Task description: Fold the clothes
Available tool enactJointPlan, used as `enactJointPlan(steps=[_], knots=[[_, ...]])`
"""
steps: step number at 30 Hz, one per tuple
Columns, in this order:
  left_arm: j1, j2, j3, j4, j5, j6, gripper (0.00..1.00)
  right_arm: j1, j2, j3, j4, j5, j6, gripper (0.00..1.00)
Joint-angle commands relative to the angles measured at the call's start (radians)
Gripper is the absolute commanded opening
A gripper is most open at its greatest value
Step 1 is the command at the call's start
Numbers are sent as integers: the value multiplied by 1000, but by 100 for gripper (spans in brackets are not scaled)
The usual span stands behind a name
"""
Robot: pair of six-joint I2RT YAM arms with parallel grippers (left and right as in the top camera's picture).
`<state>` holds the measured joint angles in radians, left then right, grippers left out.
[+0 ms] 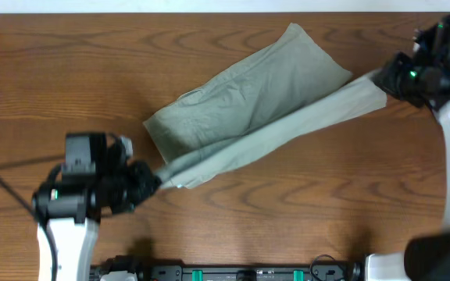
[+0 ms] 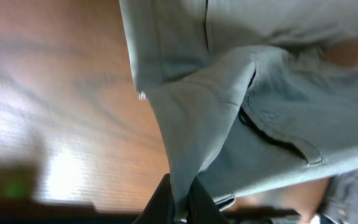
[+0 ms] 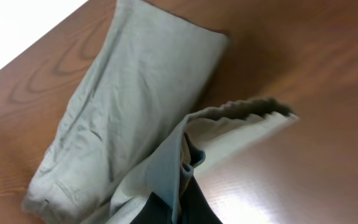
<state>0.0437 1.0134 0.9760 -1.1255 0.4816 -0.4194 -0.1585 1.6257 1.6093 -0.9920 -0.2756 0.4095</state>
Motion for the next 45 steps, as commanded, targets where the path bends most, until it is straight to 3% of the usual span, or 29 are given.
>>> enactJointPlan(steps=[1,6,11,25,27,28,29,30,33,35,39,45], knots=[[5,121,55,34,-183,100,6,-17,79,21,121,-80,-9,1],[5,304,127,158,-260,146,6,-15,189,21,371,-256,64,1],[5,437,169,262,-316,161,6,0,280,21,605,-308,193,1],[6,585,170,515,-359,183,7,75,446,21,853,-277,345,1],[6,600,170,525,-371,183,15,82,463,21,879,-274,346,3],[6,605,170,531,-372,184,27,84,470,21,896,-275,345,7],[6,607,170,535,-381,184,39,83,474,21,902,-274,344,24],[6,606,171,537,-397,183,41,83,476,21,903,-275,327,35],[22,586,195,504,-423,183,59,49,475,37,830,-317,198,52],[42,567,220,460,-423,185,66,18,475,67,705,-317,137,55],[80,524,266,364,-410,187,69,-37,475,132,431,-293,-30,55],[75,514,257,250,-306,177,69,-25,475,178,116,-91,-205,53]])
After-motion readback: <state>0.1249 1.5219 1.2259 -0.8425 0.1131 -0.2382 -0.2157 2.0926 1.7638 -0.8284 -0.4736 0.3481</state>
